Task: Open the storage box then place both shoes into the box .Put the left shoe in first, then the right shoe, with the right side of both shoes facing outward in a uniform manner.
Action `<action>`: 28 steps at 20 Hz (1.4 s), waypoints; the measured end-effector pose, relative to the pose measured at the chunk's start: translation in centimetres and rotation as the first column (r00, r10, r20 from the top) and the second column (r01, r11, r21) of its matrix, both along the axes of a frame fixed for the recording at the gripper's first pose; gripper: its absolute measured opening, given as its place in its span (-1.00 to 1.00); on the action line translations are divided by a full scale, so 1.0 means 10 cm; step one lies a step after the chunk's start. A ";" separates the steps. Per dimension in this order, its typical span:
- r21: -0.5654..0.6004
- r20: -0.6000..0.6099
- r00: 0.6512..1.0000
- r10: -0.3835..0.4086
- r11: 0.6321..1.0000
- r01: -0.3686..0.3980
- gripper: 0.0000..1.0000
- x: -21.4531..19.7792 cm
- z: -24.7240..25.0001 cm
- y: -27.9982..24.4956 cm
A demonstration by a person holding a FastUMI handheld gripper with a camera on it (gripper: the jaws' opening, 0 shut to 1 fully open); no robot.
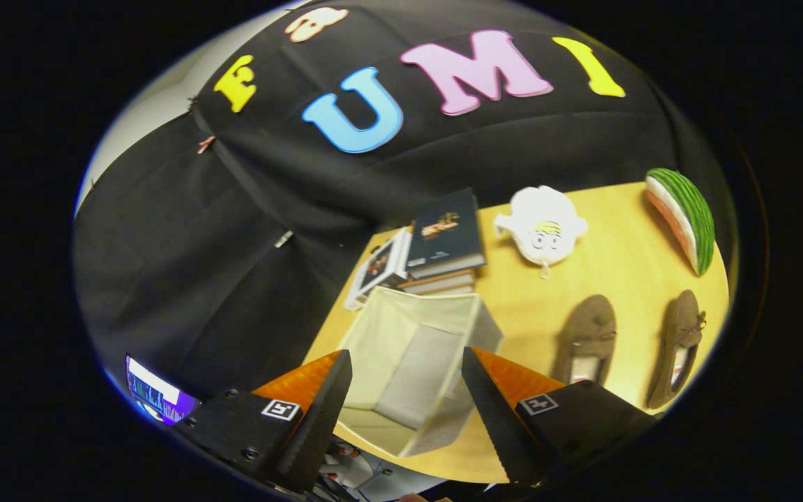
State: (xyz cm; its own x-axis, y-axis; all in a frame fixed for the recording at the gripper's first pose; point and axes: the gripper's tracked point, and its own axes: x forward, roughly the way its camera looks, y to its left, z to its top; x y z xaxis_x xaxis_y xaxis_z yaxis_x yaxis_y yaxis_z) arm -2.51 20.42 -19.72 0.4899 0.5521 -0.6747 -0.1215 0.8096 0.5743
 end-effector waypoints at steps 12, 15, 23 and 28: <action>-0.343 -0.152 0.987 -0.060 0.939 0.004 0.97 -0.20 -1.31 -1.59; -0.367 -0.197 0.979 -0.050 0.930 -0.027 0.97 -0.21 -1.65 -1.64; -0.402 -0.235 0.970 -0.056 0.915 -0.044 0.98 0.12 -2.29 -1.69; -0.319 -0.284 0.958 -0.047 0.946 -0.049 0.28 0.15 -2.39 -1.48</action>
State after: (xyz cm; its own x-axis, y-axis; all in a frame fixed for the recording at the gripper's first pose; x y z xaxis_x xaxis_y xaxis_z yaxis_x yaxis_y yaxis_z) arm -1.02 5.62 -43.60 0.2506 0.2841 -0.9255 0.0075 0.9554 0.2954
